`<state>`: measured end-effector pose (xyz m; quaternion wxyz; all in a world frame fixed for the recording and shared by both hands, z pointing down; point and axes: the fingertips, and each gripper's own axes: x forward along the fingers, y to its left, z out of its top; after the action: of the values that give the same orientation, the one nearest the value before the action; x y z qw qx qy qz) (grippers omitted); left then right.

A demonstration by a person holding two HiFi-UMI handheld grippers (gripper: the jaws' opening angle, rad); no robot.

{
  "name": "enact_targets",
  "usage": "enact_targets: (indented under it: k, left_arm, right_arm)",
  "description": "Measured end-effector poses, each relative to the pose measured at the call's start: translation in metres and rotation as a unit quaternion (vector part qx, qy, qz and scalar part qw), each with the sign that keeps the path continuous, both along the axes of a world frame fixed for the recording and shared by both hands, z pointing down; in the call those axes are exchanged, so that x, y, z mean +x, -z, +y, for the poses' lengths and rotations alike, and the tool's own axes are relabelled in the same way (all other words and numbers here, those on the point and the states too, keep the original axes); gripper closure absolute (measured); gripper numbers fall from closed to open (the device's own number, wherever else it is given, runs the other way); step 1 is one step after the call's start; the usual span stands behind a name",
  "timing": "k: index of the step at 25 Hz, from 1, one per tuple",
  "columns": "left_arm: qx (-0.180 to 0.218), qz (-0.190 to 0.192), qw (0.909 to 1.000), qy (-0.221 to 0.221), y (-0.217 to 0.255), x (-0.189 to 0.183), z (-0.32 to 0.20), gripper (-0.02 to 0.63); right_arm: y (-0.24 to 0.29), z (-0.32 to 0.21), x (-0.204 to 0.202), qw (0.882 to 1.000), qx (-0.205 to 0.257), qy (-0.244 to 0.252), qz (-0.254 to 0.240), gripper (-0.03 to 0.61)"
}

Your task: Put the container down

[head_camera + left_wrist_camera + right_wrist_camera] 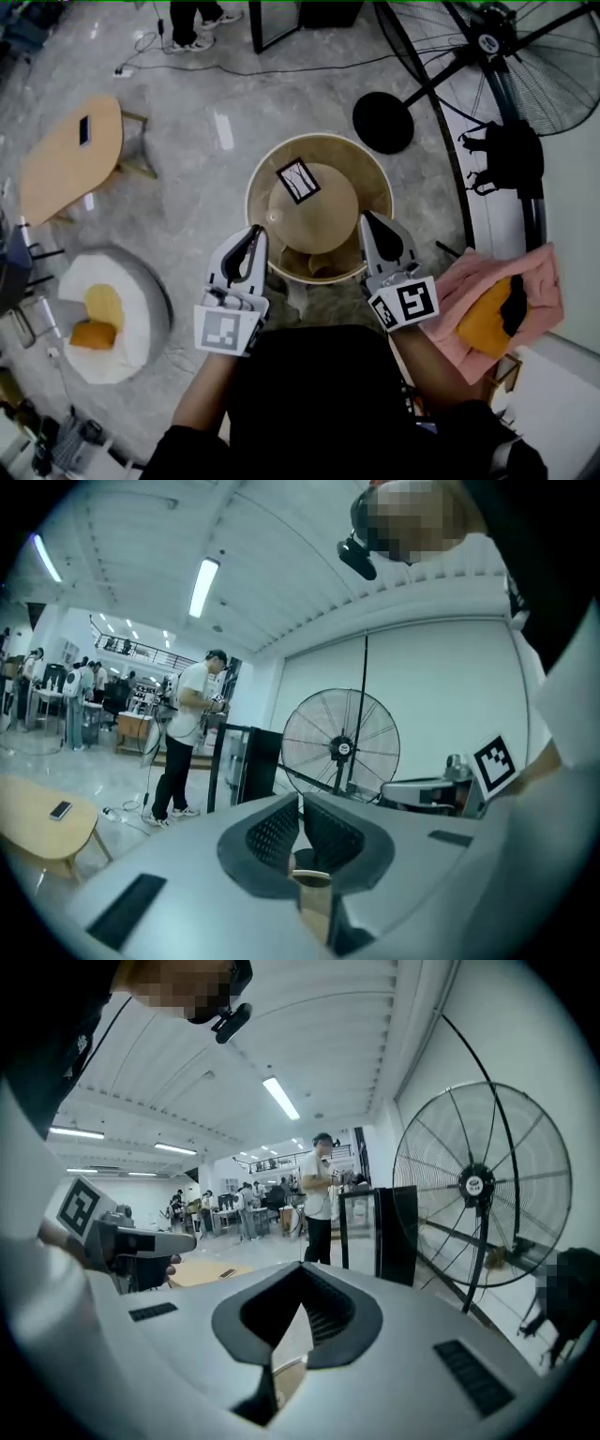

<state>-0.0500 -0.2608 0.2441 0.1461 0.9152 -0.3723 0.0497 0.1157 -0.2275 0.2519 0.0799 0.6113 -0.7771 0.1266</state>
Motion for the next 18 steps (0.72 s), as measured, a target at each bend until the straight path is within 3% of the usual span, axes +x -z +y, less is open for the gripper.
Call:
enact_targets:
  k: [9,18]
  left_arm:
    - [0.056,0.021,0.9975,-0.037,0.052,-0.009,-0.025,0.584]
    - [0.070,0.021,0.9955,-0.060,0.126,-0.019,0.013,0.584]
  right_arm:
    - [0.063,-0.006,-0.006,0.997,0.034,-0.065,0.026,0.557]
    - [0.134,0.047,-0.006,0.992,0.043,-0.106,0.056,0.557]
